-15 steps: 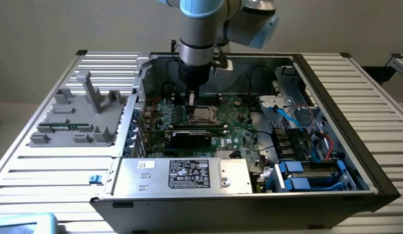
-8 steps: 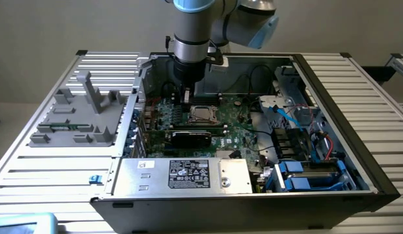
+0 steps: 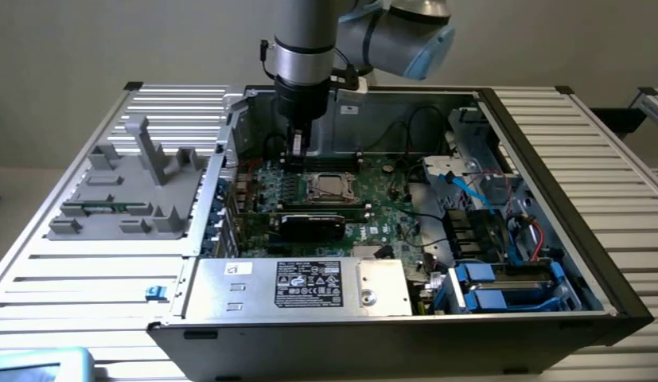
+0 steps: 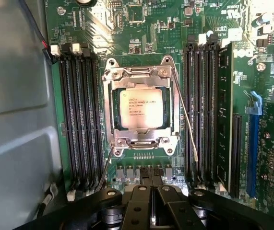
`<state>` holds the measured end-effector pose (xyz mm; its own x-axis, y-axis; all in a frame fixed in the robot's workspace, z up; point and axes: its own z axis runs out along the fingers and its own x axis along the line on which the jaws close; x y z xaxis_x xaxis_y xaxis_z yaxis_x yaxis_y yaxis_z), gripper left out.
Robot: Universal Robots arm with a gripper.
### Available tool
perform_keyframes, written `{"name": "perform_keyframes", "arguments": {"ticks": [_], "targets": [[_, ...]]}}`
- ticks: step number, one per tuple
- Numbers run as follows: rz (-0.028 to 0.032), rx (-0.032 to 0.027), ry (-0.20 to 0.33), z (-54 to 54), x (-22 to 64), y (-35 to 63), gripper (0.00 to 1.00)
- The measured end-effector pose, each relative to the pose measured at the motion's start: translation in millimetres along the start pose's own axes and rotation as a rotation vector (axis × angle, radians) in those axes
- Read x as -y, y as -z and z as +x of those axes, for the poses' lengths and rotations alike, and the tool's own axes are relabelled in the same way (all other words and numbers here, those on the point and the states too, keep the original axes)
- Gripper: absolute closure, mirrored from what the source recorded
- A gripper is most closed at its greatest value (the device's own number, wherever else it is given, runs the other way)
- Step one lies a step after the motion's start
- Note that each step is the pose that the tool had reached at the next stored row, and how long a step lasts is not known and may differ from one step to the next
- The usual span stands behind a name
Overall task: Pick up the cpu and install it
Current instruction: 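Close the cpu cover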
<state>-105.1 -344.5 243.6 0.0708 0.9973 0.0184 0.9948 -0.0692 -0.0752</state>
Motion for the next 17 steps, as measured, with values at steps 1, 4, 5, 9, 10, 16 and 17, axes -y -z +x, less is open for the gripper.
{"name": "perform_keyframes", "arguments": {"ticks": [1,4,5,9,10,16,17], "targets": [[0.0000,0.0000,0.000,-0.1,1.0,4.4,0.89],[0.0000,0.0000,0.000,-0.7,2.4,17.9,0.89],[0.0000,0.0001,0.000,-0.7,2.9,22.3,0.89],[0.0000,0.0001,0.000,-0.6,5.3,35.2,0.89],[0.0000,0.0001,0.000,-0.6,6.3,37.9,0.89],[-0.0001,-0.0002,-0.002,-0.9,12.3,51.9,0.89],[0.0000,-0.0001,-0.002,-1.0,13.0,54.4,0.89]]}}
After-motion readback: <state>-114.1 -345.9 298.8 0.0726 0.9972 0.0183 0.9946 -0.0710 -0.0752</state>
